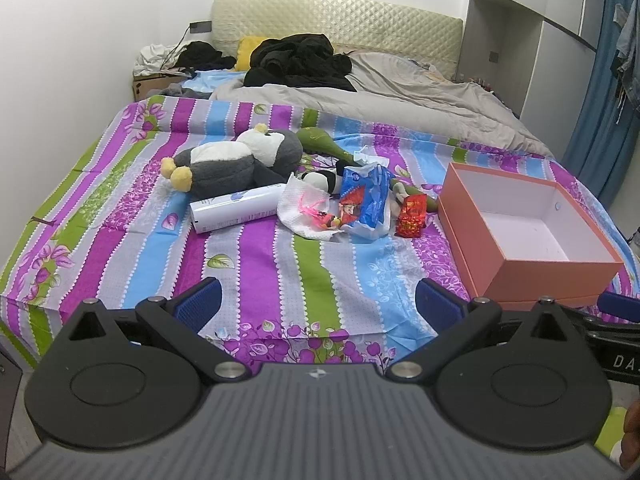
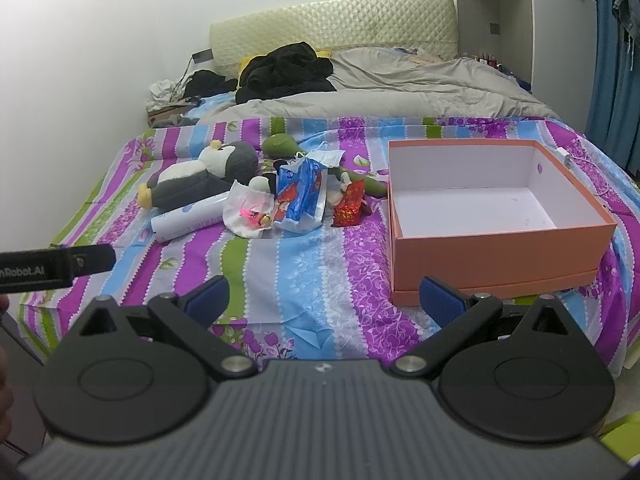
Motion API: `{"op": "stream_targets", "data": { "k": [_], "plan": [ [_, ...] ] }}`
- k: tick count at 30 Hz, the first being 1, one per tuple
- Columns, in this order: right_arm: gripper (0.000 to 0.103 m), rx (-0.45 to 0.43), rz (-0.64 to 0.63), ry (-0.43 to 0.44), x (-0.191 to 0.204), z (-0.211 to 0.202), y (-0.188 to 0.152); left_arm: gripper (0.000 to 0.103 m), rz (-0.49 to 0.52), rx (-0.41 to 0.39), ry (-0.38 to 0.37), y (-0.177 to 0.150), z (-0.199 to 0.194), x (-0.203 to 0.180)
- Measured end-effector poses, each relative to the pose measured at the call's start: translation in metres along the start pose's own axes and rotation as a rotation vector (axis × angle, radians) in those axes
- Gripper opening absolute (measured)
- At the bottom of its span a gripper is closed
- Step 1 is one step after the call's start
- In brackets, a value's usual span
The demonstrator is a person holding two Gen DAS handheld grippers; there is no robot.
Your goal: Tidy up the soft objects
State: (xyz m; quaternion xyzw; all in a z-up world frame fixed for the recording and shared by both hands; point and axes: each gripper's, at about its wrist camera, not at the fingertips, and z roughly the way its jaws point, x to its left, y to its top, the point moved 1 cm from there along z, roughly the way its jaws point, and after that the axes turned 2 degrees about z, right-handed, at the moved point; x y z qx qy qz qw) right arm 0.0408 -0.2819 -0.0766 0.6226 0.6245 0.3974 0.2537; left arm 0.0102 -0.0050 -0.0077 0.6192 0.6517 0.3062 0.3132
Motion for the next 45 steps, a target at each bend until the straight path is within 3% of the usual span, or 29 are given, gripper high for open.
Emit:
{"op": "stream_targets", "data": {
  "k": [16, 23, 45],
  "plan": [
    [0.103, 0.011, -0.001, 0.004, -0.002, 0.004, -0.004, 0.103, 0.002, -0.001, -0.005, 0.000, 0.002, 0.000],
    [0.103, 0.006, 0.002, -0.007, -0.004, 0.006, -0.006, 0.103, 0.013, 0.000, -0.041, -0.005, 0.000, 0.005],
    [0.103, 0.030, 0.015, -0.002, -0.004, 0.023, -0.012, 0.103, -0.007, 0.057, -0.048, -0.012, 0.037, 0.009]
  ]
}}
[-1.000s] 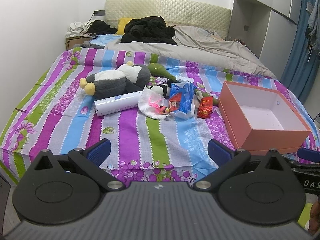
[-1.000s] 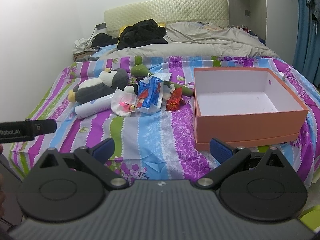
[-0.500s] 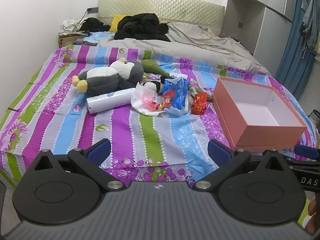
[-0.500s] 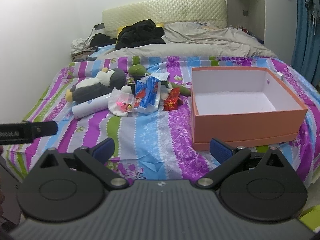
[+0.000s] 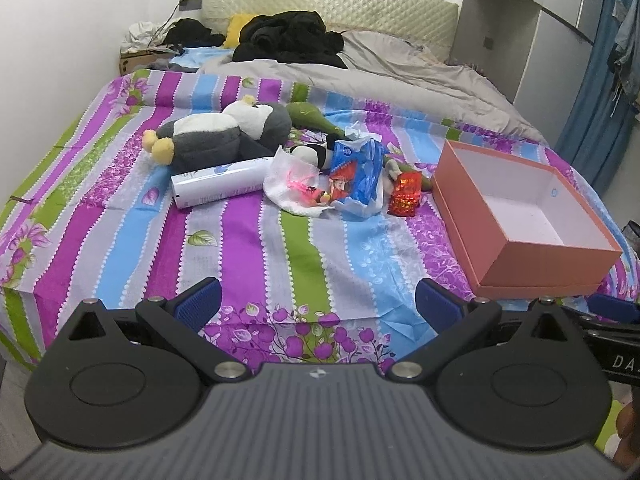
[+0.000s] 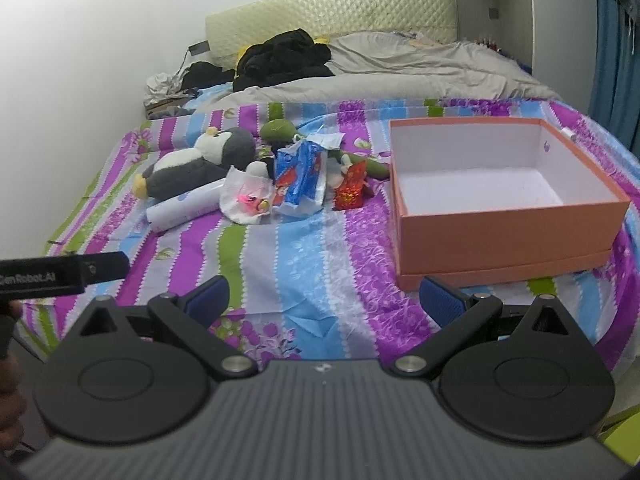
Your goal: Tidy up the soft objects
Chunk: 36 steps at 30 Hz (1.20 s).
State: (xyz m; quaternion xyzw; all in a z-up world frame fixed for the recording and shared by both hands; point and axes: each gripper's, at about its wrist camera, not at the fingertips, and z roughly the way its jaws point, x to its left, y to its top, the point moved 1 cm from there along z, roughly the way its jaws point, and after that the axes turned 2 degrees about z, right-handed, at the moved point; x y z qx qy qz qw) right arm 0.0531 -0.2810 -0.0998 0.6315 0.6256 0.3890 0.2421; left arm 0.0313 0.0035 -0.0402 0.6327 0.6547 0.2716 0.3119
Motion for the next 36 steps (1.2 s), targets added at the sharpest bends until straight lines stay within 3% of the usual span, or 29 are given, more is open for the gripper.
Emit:
{"op": "stream_targets", "data": {
  "k": [36],
  "plan": [
    [0.103, 0.000, 0.000, -0.016, -0.0016, -0.0002, 0.0001, 0.103, 0.009, -0.005, -0.018, -0.0043, -0.0006, -0.0074]
  ]
}}
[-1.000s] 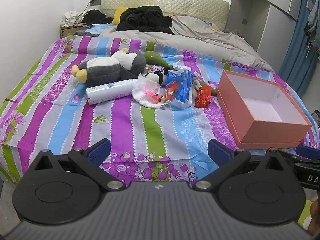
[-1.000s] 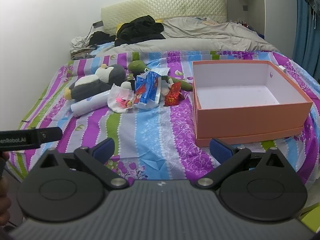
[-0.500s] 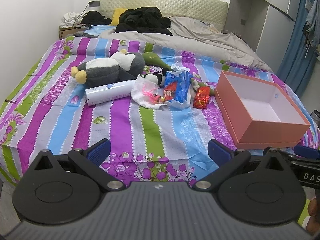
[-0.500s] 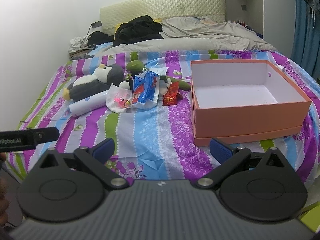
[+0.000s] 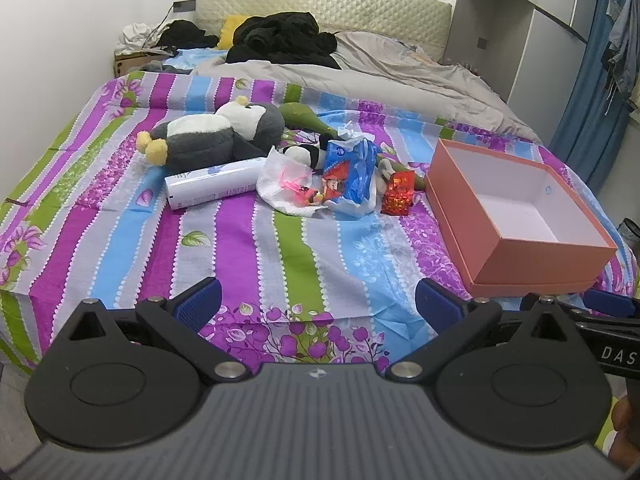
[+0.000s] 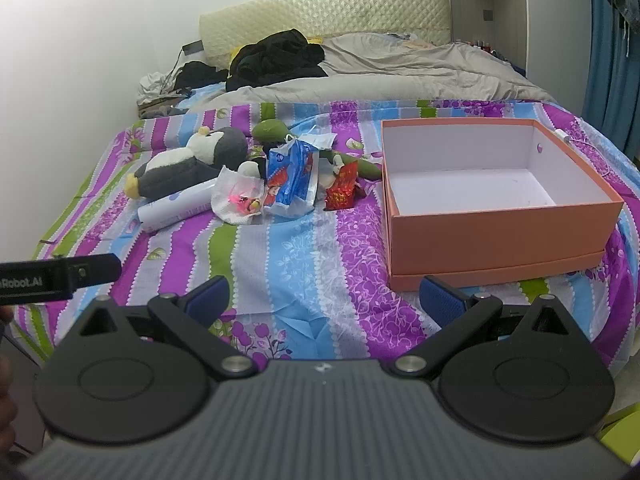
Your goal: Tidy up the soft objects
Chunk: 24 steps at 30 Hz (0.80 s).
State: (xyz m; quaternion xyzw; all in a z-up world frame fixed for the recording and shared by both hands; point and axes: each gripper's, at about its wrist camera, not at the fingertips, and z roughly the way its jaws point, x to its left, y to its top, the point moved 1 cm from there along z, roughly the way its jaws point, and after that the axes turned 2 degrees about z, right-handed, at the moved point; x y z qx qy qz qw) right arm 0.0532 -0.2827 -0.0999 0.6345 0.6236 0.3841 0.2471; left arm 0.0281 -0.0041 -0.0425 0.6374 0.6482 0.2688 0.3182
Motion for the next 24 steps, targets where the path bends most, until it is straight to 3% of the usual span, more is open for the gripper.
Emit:
{"op": "stream_targets", "data": {
  "k": [15, 24],
  "plan": [
    [0.103, 0.014, -0.005, -0.004, 0.000, 0.008, -0.004, 0.103, -0.004, 0.024, -0.012, -0.001, 0.009, 0.003],
    [0.103, 0.009, -0.011, -0.043, 0.004, 0.033, -0.005, 0.103, 0.006, 0.062, 0.011, 0.008, 0.046, 0.008]
  ]
}}
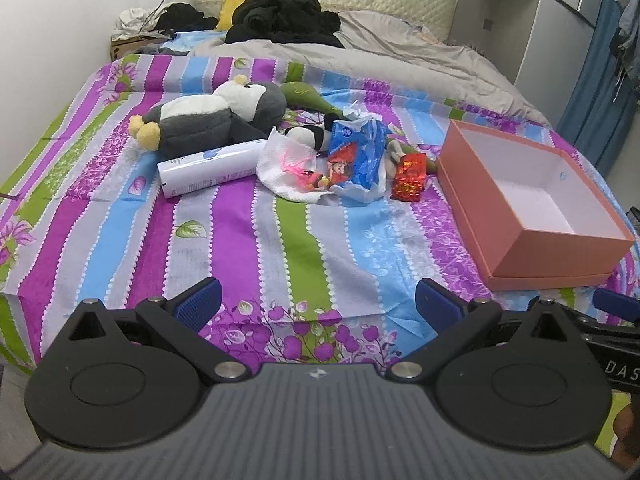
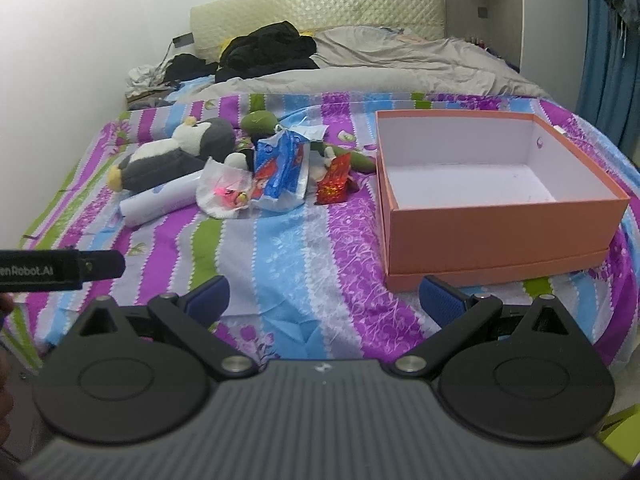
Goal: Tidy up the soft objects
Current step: 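Grasp the pink feathered toy with the left tool while the right tool grasps the red foil packet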
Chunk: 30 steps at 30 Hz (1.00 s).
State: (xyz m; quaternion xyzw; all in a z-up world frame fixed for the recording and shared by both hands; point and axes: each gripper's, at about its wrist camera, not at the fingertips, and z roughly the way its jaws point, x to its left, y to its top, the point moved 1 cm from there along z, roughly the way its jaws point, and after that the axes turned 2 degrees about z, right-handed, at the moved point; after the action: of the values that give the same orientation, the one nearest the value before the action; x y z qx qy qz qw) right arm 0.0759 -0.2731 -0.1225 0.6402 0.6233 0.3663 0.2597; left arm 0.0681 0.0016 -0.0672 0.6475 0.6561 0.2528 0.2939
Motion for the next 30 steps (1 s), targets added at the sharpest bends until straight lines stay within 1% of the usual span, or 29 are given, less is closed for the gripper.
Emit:
{"op": "stream_targets", "data": {
  "k": [8, 12, 15, 21, 26, 30],
  "plan": [
    [0.103, 0.020, -0.001, 0.031, 0.009, 0.037, 0.010, 0.103, -0.004, 0.036, 0.026, 0.017, 0.046, 0.011],
    [0.103, 0.012, -0.029, 0.085, 0.017, 0.053, 0.015, 0.103, -0.023, 0.053, 0.019, 0.027, 0.070, 0.018],
    [0.103, 0.018, -0.039, 0.096, 0.023, 0.067, 0.021, 0.103, -0.024, 0.055, 0.033, 0.036, 0.088, 0.022],
    [0.103, 0.043, -0.039, 0.106, 0.029, 0.095, 0.030, 0.103, -0.035, 0.072, 0.043, 0.048, 0.117, 0.033],
    [0.103, 0.047, -0.037, 0.112, 0.034, 0.113, 0.040, 0.103, -0.039, 0.107, 0.049, 0.054, 0.143, 0.042],
    [0.103, 0.053, -0.033, 0.106, 0.036, 0.132, 0.047, 0.103, -0.041, 0.106, 0.054, 0.062, 0.164, 0.048]
  ]
}}
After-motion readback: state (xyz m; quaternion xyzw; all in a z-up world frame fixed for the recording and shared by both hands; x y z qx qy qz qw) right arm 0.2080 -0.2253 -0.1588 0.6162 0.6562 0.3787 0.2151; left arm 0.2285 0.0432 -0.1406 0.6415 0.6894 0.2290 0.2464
